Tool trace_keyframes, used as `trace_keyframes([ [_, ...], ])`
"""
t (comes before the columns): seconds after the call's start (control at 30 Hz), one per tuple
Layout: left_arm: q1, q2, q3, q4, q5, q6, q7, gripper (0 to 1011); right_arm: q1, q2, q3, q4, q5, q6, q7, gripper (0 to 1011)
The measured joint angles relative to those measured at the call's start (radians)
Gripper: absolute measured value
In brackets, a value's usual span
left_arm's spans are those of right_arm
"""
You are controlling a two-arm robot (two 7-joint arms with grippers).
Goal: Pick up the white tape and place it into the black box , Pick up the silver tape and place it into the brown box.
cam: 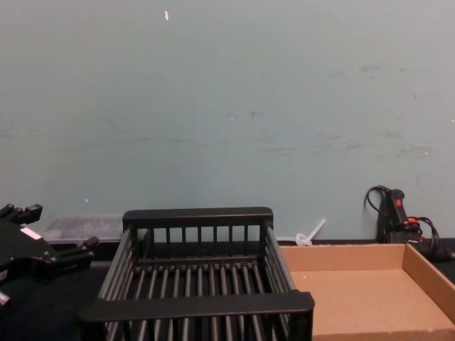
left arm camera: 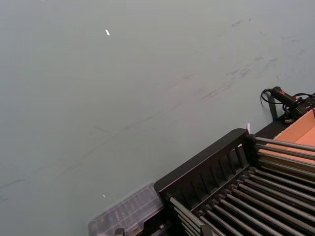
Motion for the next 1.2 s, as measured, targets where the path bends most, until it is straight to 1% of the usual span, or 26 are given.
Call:
trace_keyframes([
  [0.1, 0.0, 0.0, 0.0, 0.0, 0.0, 0.0, 0.0, 1001, 0.0, 0.0, 0.0, 0.0, 0.0, 0.0, 0.0, 984],
  [0.17, 0.0, 0.0, 0.0, 0.0, 0.0, 0.0, 0.0, 1001, 0.0, 0.0, 0.0, 0.0, 0.0, 0.0, 0.0, 926],
  [0.27, 0.0, 0.0, 0.0, 0.0, 0.0, 0.0, 0.0, 1001, 0.0, 0.0, 0.0, -0.001, 0.0, 0.0, 0.0, 865],
  [0.33, 0.0, 0.0, 0.0, 0.0, 0.0, 0.0, 0.0, 1001, 0.0, 0.0, 0.0, -0.001, 0.0, 0.0, 0.0, 798],
  [0.37, 0.0, 0.0, 0.0, 0.0, 0.0, 0.0, 0.0, 1001, 0.0, 0.0, 0.0, -0.001, 0.0, 0.0, 0.0, 786],
  [0.4, 0.0, 0.0, 0.0, 0.0, 0.0, 0.0, 0.0, 1001, 0.0, 0.0, 0.0, -0.001, 0.0, 0.0, 0.0, 739],
  [0.43, 0.0, 0.0, 0.0, 0.0, 0.0, 0.0, 0.0, 1001, 0.0, 0.0, 0.0, -0.001, 0.0, 0.0, 0.0, 720],
  [0.47, 0.0, 0.0, 0.0, 0.0, 0.0, 0.0, 0.0, 1001, 0.0, 0.0, 0.0, -0.001, 0.0, 0.0, 0.0, 661],
  [0.53, 0.0, 0.0, 0.0, 0.0, 0.0, 0.0, 0.0, 1001, 0.0, 0.0, 0.0, -0.001, 0.0, 0.0, 0.0, 648],
  [0.57, 0.0, 0.0, 0.0, 0.0, 0.0, 0.0, 0.0, 1001, 0.0, 0.0, 0.0, -0.001, 0.0, 0.0, 0.0, 591],
  [0.63, 0.0, 0.0, 0.0, 0.0, 0.0, 0.0, 0.0, 1001, 0.0, 0.0, 0.0, -0.001, 0.0, 0.0, 0.0, 521],
  [0.67, 0.0, 0.0, 0.0, 0.0, 0.0, 0.0, 0.0, 1001, 0.0, 0.0, 0.0, -0.001, 0.0, 0.0, 0.0, 503],
  [0.7, 0.0, 0.0, 0.0, 0.0, 0.0, 0.0, 0.0, 1001, 0.0, 0.0, 0.0, -0.001, 0.0, 0.0, 0.0, 446],
  [0.77, 0.0, 0.0, 0.0, 0.0, 0.0, 0.0, 0.0, 1001, 0.0, 0.0, 0.0, -0.001, 0.0, 0.0, 0.0, 396],
  [0.83, 0.0, 0.0, 0.0, 0.0, 0.0, 0.0, 0.0, 1001, 0.0, 0.0, 0.0, -0.001, 0.0, 0.0, 0.0, 319],
  [0.9, 0.0, 0.0, 0.0, 0.0, 0.0, 0.0, 0.0, 1001, 0.0, 0.0, 0.0, -0.001, 0.0, 0.0, 0.0, 274],
  [0.93, 0.0, 0.0, 0.0, 0.0, 0.0, 0.0, 0.0, 1001, 0.0, 0.0, 0.0, -0.001, 0.0, 0.0, 0.0, 217],
  [1.0, 0.0, 0.0, 0.0, 0.0, 0.0, 0.0, 0.0, 1001, 0.0, 0.0, 0.0, -0.001, 0.0, 0.0, 0.0, 159],
  [1.1, 0.0, 0.0, 0.0, 0.0, 0.0, 0.0, 0.0, 1001, 0.0, 0.0, 0.0, -0.001, 0.0, 0.0, 0.0, 98],
  [1.2, 0.0, 0.0, 0.0, 0.0, 0.0, 0.0, 0.0, 1001, 0.0, 0.0, 0.0, -0.001, 0.0, 0.0, 0.0, 88],
])
